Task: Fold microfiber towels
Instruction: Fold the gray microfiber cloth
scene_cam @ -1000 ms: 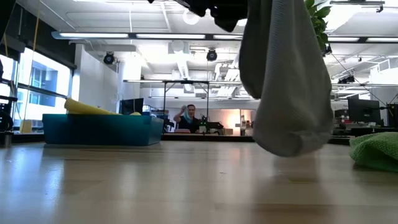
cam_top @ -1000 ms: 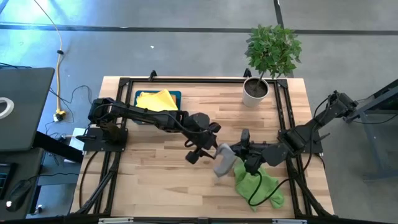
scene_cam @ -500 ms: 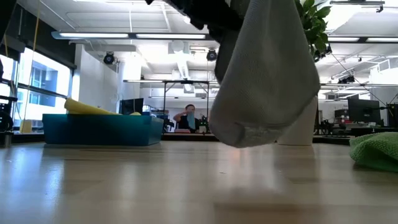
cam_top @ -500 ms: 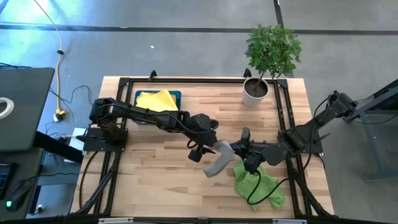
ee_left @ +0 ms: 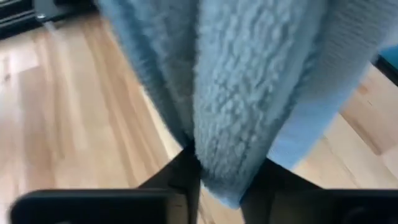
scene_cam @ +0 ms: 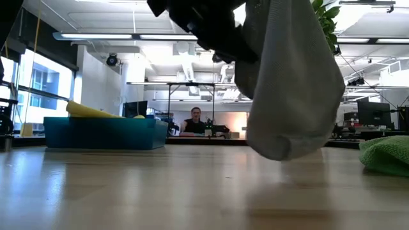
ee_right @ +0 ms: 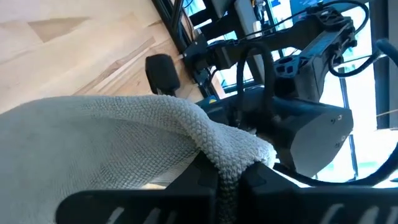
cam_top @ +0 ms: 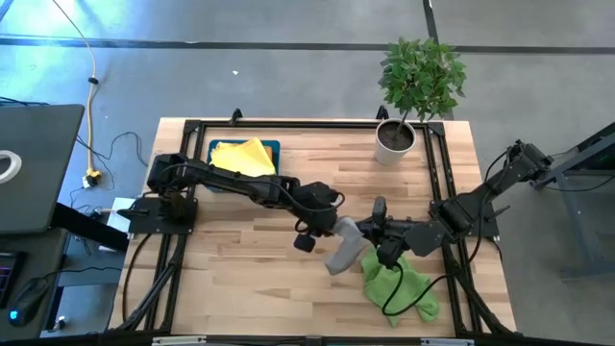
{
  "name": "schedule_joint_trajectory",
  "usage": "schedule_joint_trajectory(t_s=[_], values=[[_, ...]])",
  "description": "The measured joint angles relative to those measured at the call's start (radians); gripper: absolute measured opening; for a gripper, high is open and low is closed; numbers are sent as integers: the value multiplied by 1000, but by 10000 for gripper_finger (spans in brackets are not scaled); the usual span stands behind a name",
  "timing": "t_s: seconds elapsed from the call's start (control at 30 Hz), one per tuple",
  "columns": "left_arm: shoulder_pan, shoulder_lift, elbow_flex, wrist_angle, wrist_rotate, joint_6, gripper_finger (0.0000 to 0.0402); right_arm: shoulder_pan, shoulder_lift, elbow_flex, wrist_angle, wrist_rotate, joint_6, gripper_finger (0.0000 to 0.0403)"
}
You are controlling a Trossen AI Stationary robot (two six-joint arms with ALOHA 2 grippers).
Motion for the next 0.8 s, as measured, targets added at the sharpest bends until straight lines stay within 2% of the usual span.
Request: schedule_joint_trajectory(t_s=[0.17, 0.3, 0.43, 0.57, 0.63, 0.73, 0.8], values=[[8, -7, 0, -61, -46, -19, 8, 0, 0, 0, -29, 0, 104, 0], [26, -30, -1, -184, -73, -9, 7, 0, 3, 0, -107, 1, 325, 0], [46, -62, 6, -329, -169, 35, 2, -14, 14, -1, -183, 11, 590, 0], [70, -93, 41, -441, -359, 94, 1, -56, 25, -1, -245, 70, 782, 0], [82, -96, 64, -469, -489, 123, 1, -97, 35, -1, -284, 81, 844, 0], [105, -95, 86, -498, -661, 162, 1, -184, 53, -1, -302, 83, 896, 0], [126, -95, 101, -495, -736, 197, 1, -247, 66, -1, -313, 83, 897, 0]])
